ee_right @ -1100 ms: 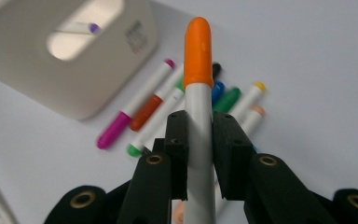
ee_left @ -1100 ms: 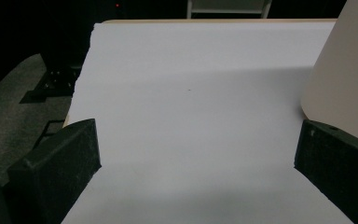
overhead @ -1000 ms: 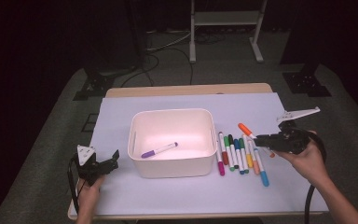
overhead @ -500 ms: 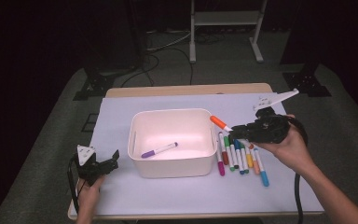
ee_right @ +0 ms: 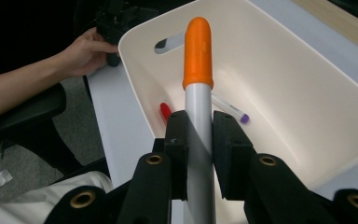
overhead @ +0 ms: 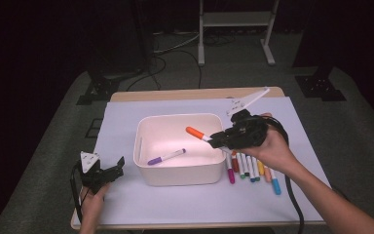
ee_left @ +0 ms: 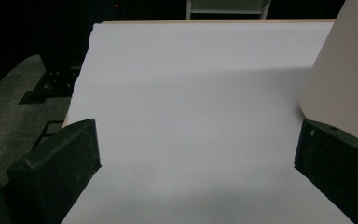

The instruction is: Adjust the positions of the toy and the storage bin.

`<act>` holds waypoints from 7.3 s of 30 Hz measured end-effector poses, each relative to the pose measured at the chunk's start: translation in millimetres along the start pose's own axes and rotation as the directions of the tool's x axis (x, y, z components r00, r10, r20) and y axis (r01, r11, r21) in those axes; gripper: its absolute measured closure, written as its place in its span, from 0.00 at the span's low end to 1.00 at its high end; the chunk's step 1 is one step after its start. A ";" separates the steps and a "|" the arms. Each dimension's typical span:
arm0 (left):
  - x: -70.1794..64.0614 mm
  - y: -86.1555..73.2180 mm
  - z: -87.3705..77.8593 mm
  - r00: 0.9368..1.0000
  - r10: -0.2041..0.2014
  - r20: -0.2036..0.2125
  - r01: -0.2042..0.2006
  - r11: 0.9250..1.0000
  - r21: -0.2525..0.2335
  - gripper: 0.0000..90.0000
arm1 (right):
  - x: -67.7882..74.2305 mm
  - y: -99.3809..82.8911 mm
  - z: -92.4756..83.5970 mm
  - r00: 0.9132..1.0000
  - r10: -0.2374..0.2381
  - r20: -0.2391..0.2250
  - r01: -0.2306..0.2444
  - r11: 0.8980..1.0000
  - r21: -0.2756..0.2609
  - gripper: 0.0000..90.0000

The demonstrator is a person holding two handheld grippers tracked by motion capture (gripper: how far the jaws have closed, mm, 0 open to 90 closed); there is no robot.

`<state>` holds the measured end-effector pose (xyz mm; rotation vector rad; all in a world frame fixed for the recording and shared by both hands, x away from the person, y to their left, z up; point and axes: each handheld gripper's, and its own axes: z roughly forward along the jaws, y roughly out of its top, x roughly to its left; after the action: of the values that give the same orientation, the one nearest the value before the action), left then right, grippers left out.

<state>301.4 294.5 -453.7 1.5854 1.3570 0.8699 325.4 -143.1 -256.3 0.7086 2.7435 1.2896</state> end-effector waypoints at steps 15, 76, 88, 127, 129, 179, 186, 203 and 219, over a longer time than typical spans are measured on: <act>0.2 0.1 -0.2 1.000 -0.001 0.003 0.001 1.000 0.000 0.00 | 6.6 30.5 71.6 0.990 -0.081 -0.118 0.090 0.993 0.074 0.84; 0.2 0.0 -0.1 1.000 -0.008 0.003 0.008 1.000 -0.003 0.00 | -10.3 24.1 85.8 0.984 -0.136 -0.117 0.151 0.980 0.128 0.73; 0.0 0.0 -0.2 1.000 -0.001 -0.001 0.001 1.000 0.001 0.00 | -27.5 -21.3 17.8 0.997 -0.072 -0.021 0.073 0.996 0.054 0.67; -0.9 -0.2 -0.1 1.000 0.001 -0.006 -0.001 1.000 -0.003 0.00 | -97.6 -217.1 -18.2 0.912 0.287 0.294 -0.318 0.946 0.060 0.63; -0.9 -0.2 -0.2 1.000 0.002 -0.006 -0.002 1.000 -0.002 0.00 | -99.6 -220.3 -16.4 0.905 0.299 0.303 -0.331 0.942 0.058 0.63; -0.9 -0.1 0.0 1.000 0.006 -0.002 -0.006 1.000 -0.001 0.00 | -68.9 -148.7 -54.0 0.924 0.268 0.274 -0.261 0.963 -0.061 0.84; -0.9 0.0 -0.1 1.000 0.006 -0.001 -0.006 1.000 0.000 0.00 | -50.5 -94.7 -59.3 0.959 0.181 0.220 -0.171 0.983 -0.063 0.84; -1.2 0.0 -0.1 1.000 0.006 0.001 -0.006 1.000 -0.002 0.00 | -14.5 -11.1 -30.2 0.996 0.027 0.087 -0.024 0.999 -0.034 0.84; -0.9 0.0 -0.3 1.000 0.009 0.002 -0.009 1.000 0.000 0.00 | 0.4 22.7 30.5 0.998 -0.044 -0.048 0.045 0.999 0.016 0.84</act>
<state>300.9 293.6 -453.6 1.5935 1.3492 0.8737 340.5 -108.3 -259.6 0.6220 2.7936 1.2925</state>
